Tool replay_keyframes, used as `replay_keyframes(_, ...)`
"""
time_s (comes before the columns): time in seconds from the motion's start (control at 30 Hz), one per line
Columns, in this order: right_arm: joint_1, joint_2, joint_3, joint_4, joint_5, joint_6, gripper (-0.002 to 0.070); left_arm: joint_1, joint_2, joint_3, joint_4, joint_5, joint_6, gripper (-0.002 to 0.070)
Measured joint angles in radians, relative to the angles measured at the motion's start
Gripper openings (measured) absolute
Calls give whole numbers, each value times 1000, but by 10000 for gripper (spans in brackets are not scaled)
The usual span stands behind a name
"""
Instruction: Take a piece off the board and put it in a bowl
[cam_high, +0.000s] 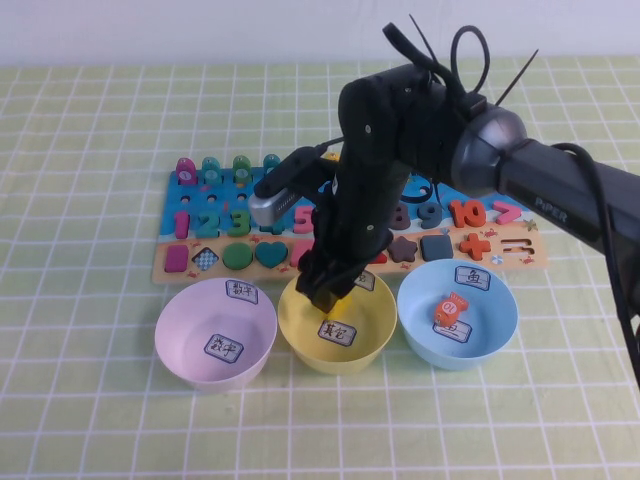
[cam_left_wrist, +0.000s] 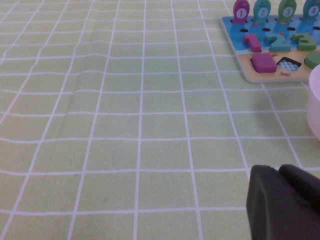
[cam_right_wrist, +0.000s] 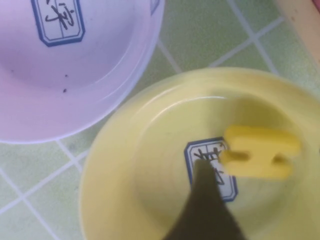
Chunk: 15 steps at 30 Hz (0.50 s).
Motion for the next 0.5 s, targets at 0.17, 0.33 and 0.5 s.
replay_keyframes(0.17, 0, 0, 0, 0, 0, 15, 457, 0, 0, 0, 0, 0, 0, -5)
replay_keyframes(0.33, 0, -68, 0, 35, 0, 56, 252, 0, 0, 0, 0, 0, 0, -5)
replay_keyframes(0.5, 0, -224, 0, 29, 0, 72, 25, 0, 0, 0, 0, 0, 0, -5)
